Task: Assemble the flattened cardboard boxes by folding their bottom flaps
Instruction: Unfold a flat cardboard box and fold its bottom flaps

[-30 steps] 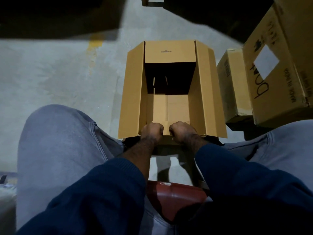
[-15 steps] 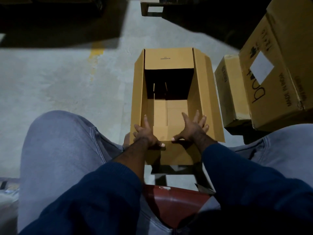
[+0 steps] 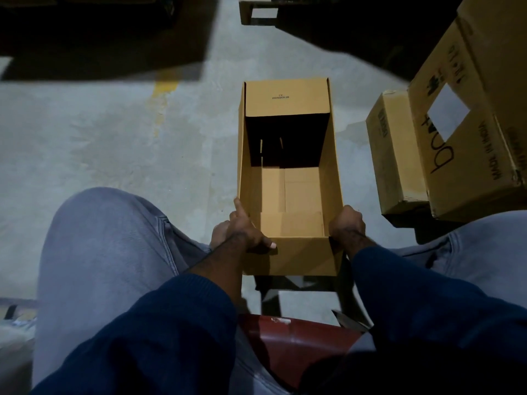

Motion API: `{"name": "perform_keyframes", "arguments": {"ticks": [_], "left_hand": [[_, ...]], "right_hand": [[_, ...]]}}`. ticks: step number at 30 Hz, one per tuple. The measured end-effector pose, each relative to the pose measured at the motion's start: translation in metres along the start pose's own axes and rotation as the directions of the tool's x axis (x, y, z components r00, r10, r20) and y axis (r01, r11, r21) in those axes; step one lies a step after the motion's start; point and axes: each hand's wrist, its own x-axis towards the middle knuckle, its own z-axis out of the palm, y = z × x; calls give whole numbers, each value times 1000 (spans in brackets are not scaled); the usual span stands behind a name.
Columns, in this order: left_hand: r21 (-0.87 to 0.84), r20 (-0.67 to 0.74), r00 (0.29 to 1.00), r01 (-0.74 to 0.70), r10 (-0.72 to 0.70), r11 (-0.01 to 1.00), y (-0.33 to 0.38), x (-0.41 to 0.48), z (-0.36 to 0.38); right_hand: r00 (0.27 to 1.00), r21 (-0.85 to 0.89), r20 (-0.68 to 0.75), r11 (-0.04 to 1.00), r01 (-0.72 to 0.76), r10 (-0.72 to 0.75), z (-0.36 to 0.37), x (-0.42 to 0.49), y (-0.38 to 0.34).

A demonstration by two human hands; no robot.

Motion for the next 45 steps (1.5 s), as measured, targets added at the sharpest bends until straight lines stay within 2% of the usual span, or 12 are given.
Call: {"name": "perform_keyframes", "arguments": {"ticks": [7,11,13,14,18,22,26,32,45], "left_hand": [[71,70,997,32,-37,997,5,8,-1],[-139,132,990,77,-58,987,8,32,-11],[-245,111,993,64,-37,967,11,45,-21],[-247,92,995,54,-33,968,12,52,-25],[-113,1,999,46,-46,993,12,83,-39],[-103,63,998,36,-30,994,30,102,-53],[-94,8,1000,24,-23,995,48,125,-60],[124,-116,993,-8,23,992,60,145,-55],[132,-153,983,-79,99,988,44,131,-52]], "right_hand": [[999,-23,-42,999,24,-25,-1,4,5],[998,-14,-54,999,37,-38,-2,11,5],[998,25,-53,999,23,-22,-6,19,2],[998,43,-54,999,22,-20,-7,23,0],[997,98,-39,993,66,-62,-15,40,-12],[993,149,-44,982,116,-111,-20,64,-24],[990,179,-50,974,136,-129,-25,92,-40],[998,199,-63,979,41,-29,-21,116,-57],[994,199,-109,979,50,-28,-14,86,-55]]}}
